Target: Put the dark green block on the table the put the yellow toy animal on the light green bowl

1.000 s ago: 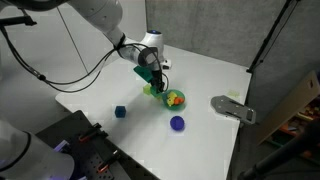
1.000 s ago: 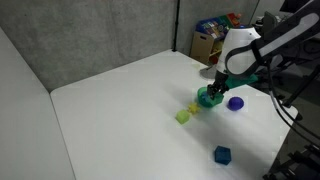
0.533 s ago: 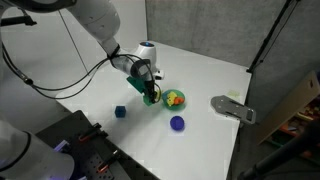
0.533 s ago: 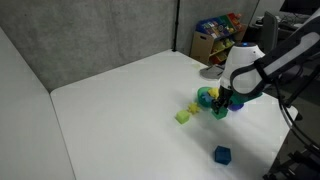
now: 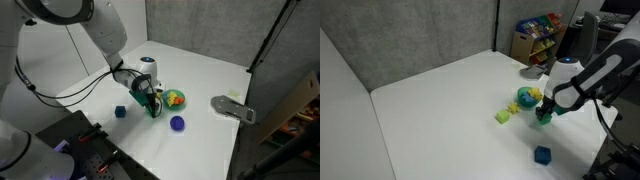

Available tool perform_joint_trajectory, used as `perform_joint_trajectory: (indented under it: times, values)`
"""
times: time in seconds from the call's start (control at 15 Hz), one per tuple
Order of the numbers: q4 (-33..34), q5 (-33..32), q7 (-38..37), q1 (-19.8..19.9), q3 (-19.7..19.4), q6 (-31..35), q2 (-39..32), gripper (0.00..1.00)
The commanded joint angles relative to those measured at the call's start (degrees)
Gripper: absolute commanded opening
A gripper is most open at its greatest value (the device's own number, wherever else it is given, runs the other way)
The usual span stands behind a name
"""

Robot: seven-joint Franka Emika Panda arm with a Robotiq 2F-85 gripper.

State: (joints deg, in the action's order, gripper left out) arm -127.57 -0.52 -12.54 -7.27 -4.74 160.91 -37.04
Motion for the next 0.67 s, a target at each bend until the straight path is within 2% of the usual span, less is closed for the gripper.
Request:
perform_joint_trajectory:
  times: [0.0, 0.07, 0.27, 0.6]
  values:
    - [-0.26, 0.22, 0.27, 0.19, -0.47, 0.28, 1.38, 0.92]
    - [-0.19, 0.41, 0.28, 0.32, -0.36, -0.11, 1.88, 1.00]
    - [0.76, 0.66, 0.21, 0.53, -0.28, -2.09, 4.05, 1.00]
    - [6.67, -1.74, -3.57, -1.36, -5.06, -7.07, 4.27, 1.00]
